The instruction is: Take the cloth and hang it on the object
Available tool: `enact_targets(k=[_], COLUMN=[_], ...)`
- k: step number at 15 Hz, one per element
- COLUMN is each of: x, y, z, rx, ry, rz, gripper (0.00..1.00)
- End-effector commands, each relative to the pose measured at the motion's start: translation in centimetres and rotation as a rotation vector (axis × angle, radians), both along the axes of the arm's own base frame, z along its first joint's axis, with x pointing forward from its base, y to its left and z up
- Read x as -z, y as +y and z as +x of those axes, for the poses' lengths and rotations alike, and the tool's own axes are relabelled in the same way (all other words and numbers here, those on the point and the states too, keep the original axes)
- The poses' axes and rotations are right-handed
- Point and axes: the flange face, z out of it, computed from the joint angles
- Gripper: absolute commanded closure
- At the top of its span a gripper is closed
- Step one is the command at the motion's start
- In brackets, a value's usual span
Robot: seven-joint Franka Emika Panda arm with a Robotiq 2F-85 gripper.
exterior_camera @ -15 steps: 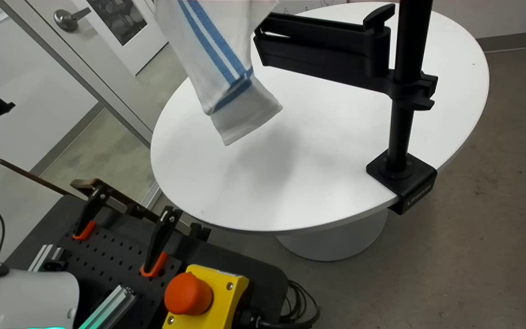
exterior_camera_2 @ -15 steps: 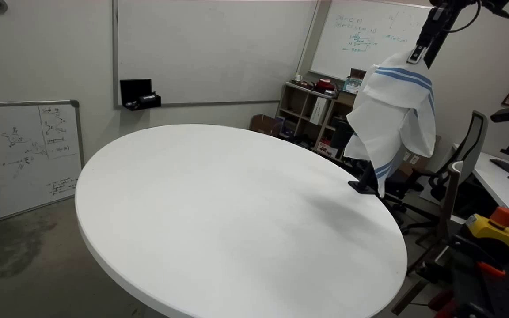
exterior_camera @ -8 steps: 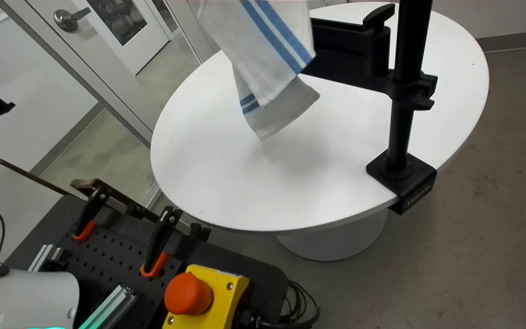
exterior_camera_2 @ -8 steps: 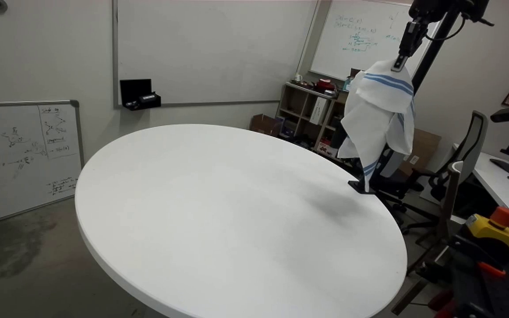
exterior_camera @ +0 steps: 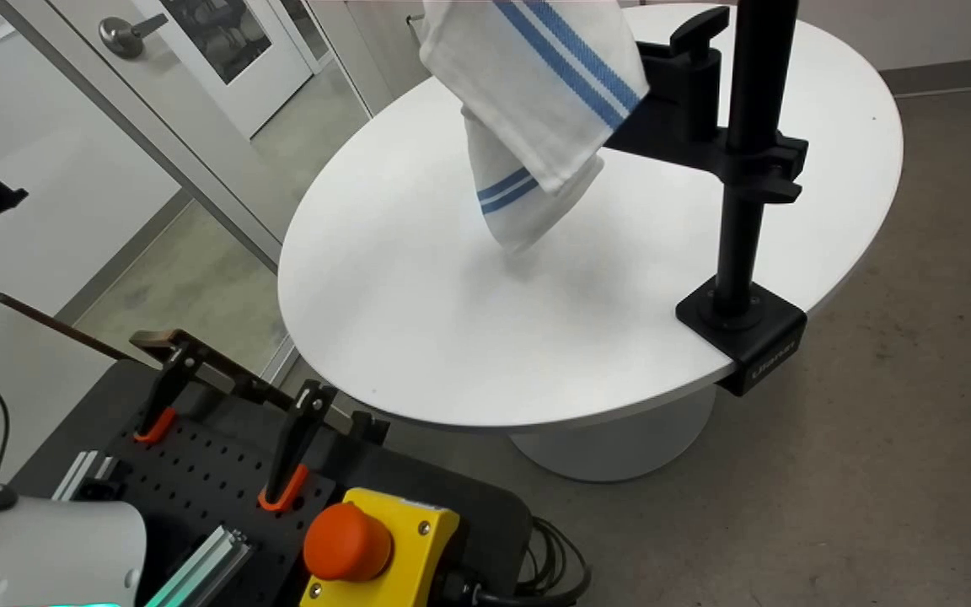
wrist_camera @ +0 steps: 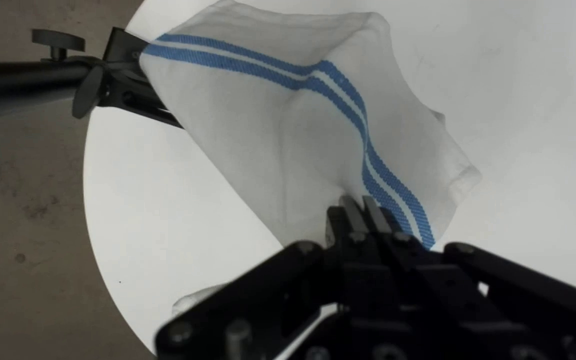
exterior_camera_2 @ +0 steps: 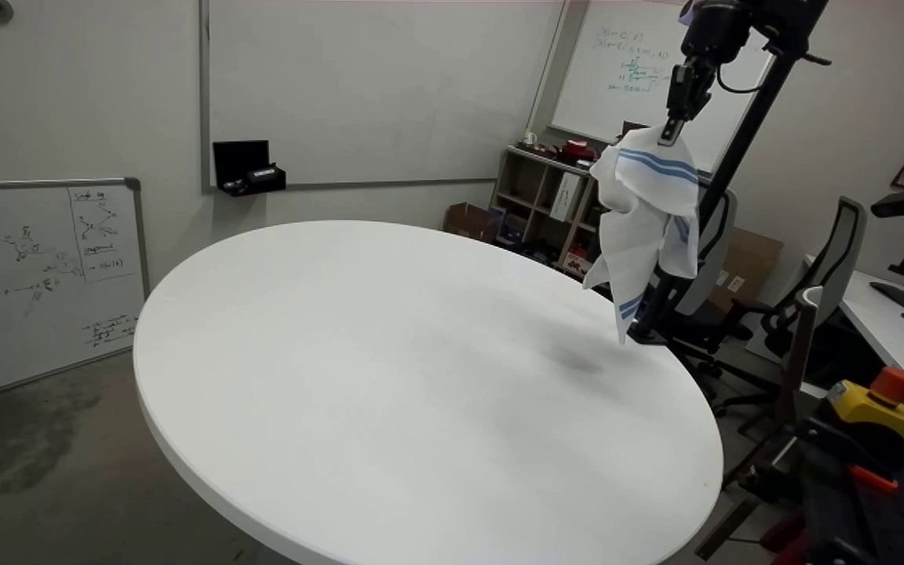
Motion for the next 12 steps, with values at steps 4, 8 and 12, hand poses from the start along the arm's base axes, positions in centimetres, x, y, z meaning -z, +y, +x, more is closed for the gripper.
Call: enact_targets(k=[4, 8, 12], x=[0.6, 1.8, 3.3], y=[-2.0, -3.0, -3.0], z=[3.5, 4.6, 5.5], rx=[0.116, 0.175, 0.203], ry=[-0.001, 0.026, 0.050], rz=[0.007, -0.009, -0.016], gripper=[1.00, 0.74, 0.51])
